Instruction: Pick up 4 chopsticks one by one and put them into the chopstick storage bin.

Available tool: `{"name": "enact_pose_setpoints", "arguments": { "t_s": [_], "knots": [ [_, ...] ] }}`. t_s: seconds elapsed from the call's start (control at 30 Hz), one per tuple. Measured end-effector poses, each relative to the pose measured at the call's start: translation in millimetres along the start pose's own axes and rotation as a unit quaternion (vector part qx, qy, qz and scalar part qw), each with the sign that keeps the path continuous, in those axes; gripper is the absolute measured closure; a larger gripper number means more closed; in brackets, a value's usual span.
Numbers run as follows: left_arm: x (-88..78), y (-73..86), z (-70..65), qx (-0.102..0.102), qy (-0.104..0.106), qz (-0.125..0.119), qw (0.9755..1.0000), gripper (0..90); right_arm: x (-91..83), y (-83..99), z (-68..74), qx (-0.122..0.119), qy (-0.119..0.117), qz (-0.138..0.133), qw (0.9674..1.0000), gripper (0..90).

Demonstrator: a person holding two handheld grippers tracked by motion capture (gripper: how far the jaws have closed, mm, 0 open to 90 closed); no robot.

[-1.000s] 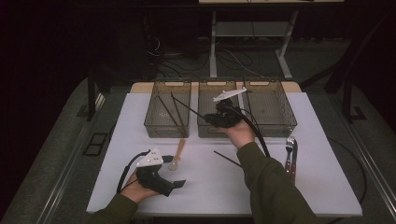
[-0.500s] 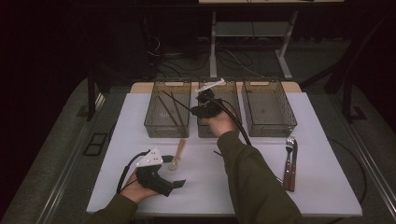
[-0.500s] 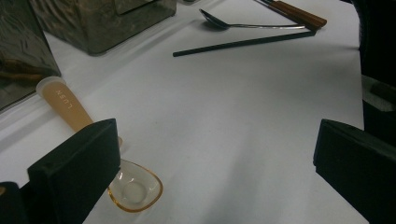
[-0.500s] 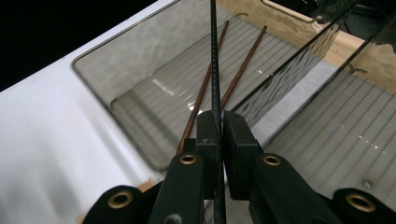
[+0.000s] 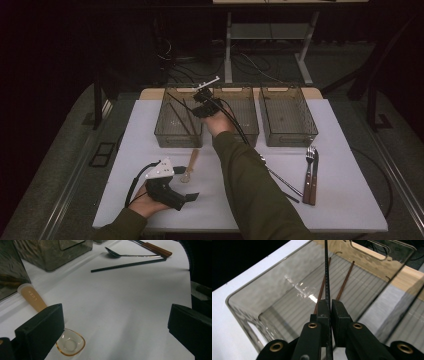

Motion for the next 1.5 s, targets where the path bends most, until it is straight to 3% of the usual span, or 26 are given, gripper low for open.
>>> {"name": "enact_pose_setpoints", "arguments": {
  "t_s": [0.37, 0.47, 0.67, 1.07, 1.5],
  "knots": [
    [0.8, -0.5, -1.4, -0.002, 0.003, 0.0, 1.0, 0.0, 13.6, -2.3, 6.7, -0.001, -0.001, 0.009, 1.0, 83.9],
    [0.6, -0.6, -1.2, -0.001, 0.003, -0.001, 1.0, 0.0, 13.2, -3.0, 7.6, -0.01, 0.005, 0.004, 0.9999, 75.9],
    [0.6, -0.3, 0.0, 0.002, 0.001, 0.001, 1.0, 0.0, 5.9, -4.0, 10.9, -0.009, -0.008, -0.001, 0.9999, 63.6],
    [1.5, 0.8, 0.0, 0.004, 0.0, 0.005, 1.0, 0.0, -30.8, 11.6, 10.2, -0.013, -0.056, -0.035, 0.9977, 47.1],
    [2.7, 2.3, -0.4, 0.002, -0.003, 0.01, 0.9999, 0.0, -73.8, 46.2, -4.1, -0.038, -0.068, -0.041, 0.9962, 37.2]
  ]
}}
Point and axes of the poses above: each handheld gripper's, and its own axes: x roughly forward along the jaws, y roughly out of its underside, z roughly to its left, the point moved 9 cm from there along x, roughly forward along the jaws, and after that the axes turned 1 degree about -z, right-handed, at the moved point
